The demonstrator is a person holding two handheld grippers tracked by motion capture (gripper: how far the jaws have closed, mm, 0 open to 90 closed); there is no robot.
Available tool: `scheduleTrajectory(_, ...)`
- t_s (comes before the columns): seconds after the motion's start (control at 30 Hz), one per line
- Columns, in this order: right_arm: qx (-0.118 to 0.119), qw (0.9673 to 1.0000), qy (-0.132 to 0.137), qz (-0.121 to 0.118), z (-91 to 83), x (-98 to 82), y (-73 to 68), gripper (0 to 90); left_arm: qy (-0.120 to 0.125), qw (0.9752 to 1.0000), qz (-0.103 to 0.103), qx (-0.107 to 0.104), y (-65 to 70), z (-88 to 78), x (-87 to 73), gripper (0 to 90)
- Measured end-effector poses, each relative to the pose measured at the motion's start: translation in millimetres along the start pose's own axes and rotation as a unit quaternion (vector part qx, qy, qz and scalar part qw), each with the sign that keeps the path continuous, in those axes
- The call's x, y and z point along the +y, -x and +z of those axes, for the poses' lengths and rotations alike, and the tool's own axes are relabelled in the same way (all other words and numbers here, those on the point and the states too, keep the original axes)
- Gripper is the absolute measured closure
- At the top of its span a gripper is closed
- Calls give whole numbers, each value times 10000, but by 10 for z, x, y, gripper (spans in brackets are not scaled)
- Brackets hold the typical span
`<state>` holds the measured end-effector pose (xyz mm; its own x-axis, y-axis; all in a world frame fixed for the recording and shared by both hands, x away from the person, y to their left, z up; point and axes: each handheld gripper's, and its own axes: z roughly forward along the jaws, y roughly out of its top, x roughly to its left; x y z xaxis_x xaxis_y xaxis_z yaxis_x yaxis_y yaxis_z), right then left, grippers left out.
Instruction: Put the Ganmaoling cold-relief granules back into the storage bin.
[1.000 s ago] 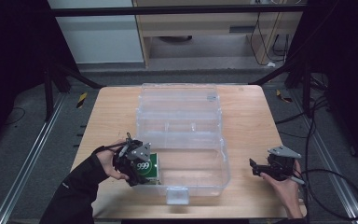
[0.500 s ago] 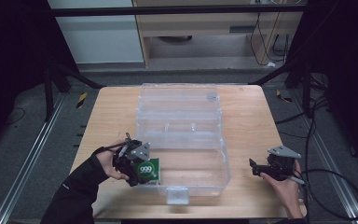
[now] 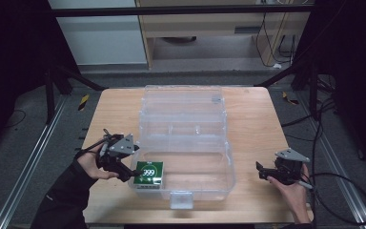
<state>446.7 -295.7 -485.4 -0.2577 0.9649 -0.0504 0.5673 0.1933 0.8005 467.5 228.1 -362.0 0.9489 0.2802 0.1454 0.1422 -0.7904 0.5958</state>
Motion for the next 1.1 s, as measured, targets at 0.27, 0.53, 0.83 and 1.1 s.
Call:
scheduleTrajectory(0.27,7,10000,0,21,-8,-5,0,7,375,9950,-748,548,-64,-188,-358,190)
scheduleTrajectory(0.53,-2,10000,2,12,-7,-10,1,7,668,9784,-1644,1062,-143,-149,-755,193)
scheduleTrajectory(0.83,-9,10000,10,5,-4,-13,6,7,811,9485,-2529,1729,-200,-1,-1077,200)
scheduleTrajectory(1.1,2,10000,33,43,-17,-8,3,7,757,9299,-2920,2106,-213,62,-1206,203)
